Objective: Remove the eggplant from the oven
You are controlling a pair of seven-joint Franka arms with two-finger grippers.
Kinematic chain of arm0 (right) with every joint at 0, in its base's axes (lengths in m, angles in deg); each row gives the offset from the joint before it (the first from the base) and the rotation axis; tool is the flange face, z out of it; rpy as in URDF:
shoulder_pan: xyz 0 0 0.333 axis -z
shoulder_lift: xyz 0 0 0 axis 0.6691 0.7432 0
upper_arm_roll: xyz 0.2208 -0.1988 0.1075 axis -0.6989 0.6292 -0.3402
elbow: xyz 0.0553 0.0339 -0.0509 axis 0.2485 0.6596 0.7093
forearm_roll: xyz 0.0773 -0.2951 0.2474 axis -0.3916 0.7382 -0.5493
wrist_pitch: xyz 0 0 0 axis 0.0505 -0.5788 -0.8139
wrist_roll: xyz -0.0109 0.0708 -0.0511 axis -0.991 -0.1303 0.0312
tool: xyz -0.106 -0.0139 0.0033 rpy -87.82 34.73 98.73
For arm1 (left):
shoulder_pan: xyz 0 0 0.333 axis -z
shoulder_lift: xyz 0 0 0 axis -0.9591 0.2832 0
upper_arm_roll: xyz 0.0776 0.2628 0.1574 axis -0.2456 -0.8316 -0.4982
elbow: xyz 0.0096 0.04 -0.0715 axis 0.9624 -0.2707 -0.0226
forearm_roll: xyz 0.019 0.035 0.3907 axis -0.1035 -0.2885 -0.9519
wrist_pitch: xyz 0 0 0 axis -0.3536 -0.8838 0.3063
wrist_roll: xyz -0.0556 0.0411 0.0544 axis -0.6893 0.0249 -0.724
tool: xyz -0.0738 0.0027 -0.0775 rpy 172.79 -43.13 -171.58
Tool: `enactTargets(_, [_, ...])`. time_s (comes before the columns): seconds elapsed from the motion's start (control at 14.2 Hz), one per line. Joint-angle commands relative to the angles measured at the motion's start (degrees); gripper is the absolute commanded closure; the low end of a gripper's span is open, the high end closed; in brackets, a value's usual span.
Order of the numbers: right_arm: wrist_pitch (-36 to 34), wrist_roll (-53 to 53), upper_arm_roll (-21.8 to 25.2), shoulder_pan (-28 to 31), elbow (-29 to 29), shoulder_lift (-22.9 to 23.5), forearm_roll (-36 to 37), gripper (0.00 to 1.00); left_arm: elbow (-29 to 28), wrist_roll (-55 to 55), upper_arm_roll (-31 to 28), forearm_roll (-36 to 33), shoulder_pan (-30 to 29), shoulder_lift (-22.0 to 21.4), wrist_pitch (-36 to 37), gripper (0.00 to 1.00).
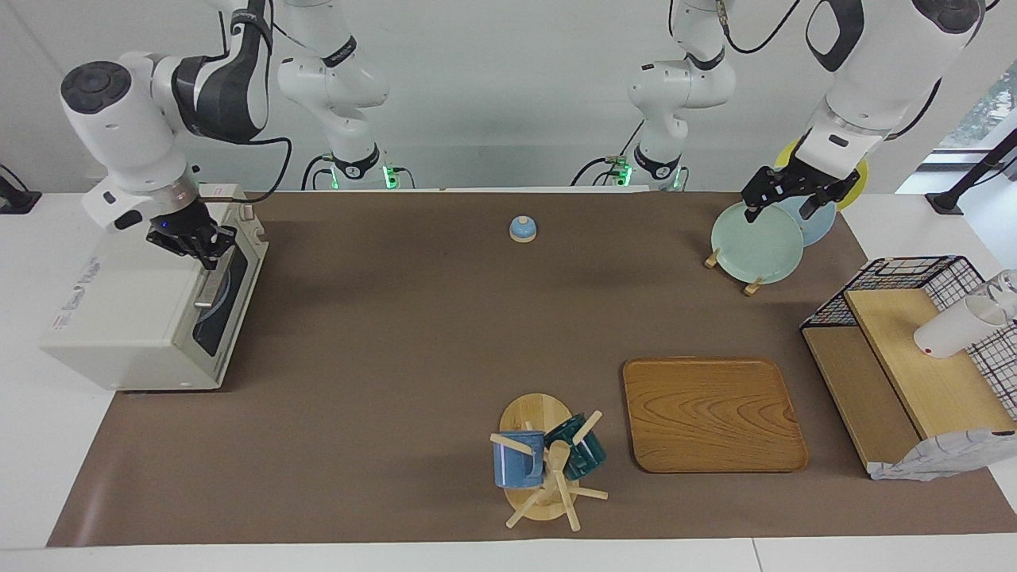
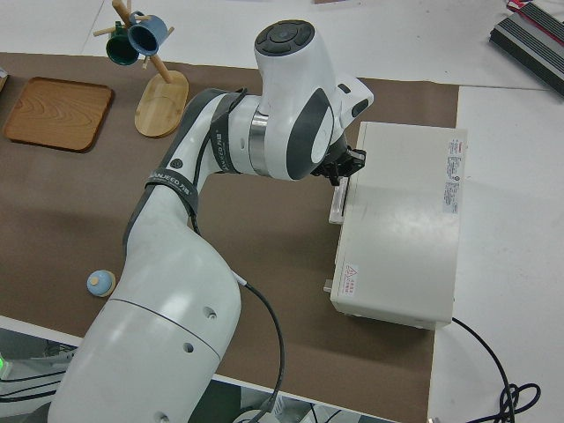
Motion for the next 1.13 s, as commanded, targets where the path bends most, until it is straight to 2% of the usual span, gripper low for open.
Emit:
enactTargets(0.0, [3.27,2.10,-0.47,0.47,2.86,-0.13,1.18,1.00,-0.51,0.41,-0.03,-0.96,-0.20,-0.95,0.35,0.00])
enactTargets(0.35, [6.62,2.45,-0.65,0.30,6.38,0.22,1.62,1.00,-0.51,0.41,-0.03,-0.96,-0.20,-0.95,0.35,0.00])
enactTargets(0.64, [8.21,9.38,-0.74,-2.95,7.71,0.57,0.22,1.00,-0.51,0.41,0.06,-0.96,-0.20,-0.95,0.35,0.00])
enactTargets(0.78, [9.34,9.93,-0.74,-2.78,8.58,0.75,-2.15,1.00,-0.51,0.41,-0.03,-0.96,-0.20,-0.95,0.35,0.00])
enactTargets(1.06, [16.88,10.72,-0.74,-3.92,12.45,2.67,-5.33,1.00,-0.51,0.41,-0.03,-0.96,-0.20,-0.95,0.35,0.00])
